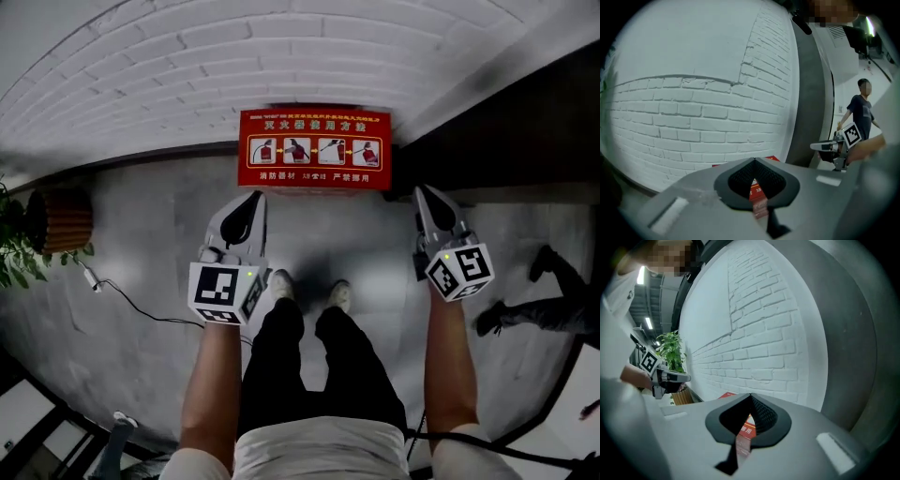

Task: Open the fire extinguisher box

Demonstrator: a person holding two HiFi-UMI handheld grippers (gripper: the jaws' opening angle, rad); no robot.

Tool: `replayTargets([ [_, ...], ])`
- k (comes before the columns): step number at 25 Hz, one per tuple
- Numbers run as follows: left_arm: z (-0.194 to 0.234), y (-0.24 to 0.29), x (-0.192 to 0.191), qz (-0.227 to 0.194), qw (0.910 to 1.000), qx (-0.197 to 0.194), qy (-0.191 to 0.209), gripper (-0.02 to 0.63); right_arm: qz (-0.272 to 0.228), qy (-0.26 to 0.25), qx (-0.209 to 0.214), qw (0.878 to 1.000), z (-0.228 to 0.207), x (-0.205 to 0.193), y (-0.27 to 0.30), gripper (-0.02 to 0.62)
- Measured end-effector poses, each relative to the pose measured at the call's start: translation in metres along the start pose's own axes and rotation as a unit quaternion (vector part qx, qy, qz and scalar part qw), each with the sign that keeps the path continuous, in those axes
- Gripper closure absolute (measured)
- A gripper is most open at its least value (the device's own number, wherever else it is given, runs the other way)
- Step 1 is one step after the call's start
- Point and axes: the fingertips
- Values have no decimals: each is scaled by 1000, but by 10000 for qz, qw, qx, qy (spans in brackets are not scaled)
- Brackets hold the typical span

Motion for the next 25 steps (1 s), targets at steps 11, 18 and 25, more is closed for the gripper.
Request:
replayTargets([
  [11, 0, 32, -87, 93, 9999, -39, -122, 600, 422, 14, 160, 9990, -16, -111, 18, 588],
  [18, -10, 34, -127, 237, 9993, -89, -287, 600, 723, -27, 344, 9968, -26, -164, 23, 478],
  [25, -5, 33, -128, 213, 9991, -71, -351, 600, 615, -49, 507, 9968, -27, -163, 38, 446],
])
Point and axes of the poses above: the fingertips, and each gripper's own axes: y forward along the fingers, z to its left, x out of its top, and after that the axes turned 8 degrees about -z, right-handed
